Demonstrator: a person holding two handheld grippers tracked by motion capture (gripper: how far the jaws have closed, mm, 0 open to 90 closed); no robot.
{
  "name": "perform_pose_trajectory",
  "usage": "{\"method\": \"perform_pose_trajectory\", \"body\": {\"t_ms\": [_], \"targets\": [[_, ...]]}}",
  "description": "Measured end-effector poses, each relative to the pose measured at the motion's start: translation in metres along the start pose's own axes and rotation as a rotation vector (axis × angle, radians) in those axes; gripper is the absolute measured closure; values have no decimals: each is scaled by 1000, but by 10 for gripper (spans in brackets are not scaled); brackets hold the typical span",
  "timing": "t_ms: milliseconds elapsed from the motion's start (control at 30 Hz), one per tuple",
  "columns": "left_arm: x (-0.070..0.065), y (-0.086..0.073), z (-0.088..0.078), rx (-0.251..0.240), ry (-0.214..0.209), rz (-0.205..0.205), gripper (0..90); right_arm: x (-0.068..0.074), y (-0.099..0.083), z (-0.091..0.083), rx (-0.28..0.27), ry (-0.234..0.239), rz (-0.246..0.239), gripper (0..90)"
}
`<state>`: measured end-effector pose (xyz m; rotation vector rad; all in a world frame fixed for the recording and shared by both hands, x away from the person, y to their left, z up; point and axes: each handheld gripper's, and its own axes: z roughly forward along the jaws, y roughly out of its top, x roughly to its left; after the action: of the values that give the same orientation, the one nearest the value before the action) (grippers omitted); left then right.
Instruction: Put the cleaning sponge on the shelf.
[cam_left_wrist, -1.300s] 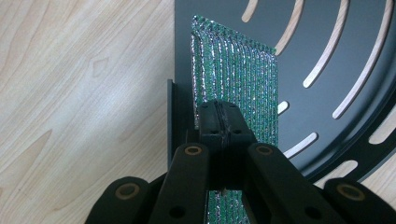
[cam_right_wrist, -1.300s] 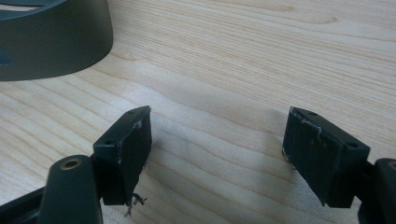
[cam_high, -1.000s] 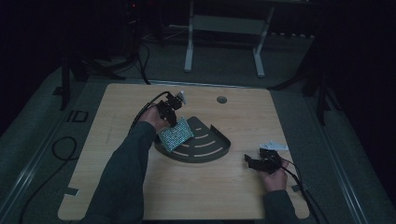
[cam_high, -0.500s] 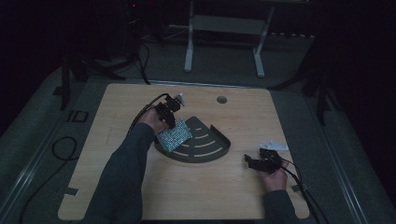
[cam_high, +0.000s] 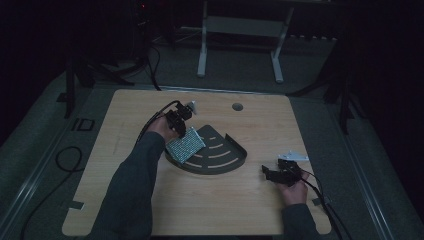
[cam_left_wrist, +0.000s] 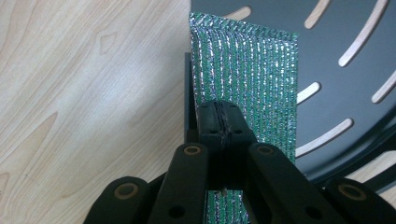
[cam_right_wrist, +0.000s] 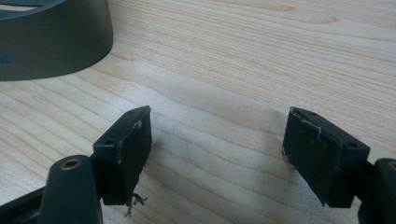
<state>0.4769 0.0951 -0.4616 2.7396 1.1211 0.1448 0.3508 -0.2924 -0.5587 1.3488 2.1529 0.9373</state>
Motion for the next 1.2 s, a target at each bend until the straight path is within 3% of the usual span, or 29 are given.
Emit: {"method": "perform_pose_trajectory", "body": {"t_ms": [1000, 1200], "targets": [[3, 0, 11, 27, 11, -3, 897, 0, 0, 0, 0, 0, 0, 233], [5, -3, 9, 13, 7, -14, 896, 0, 0, 0, 0, 0, 0, 233]]}}
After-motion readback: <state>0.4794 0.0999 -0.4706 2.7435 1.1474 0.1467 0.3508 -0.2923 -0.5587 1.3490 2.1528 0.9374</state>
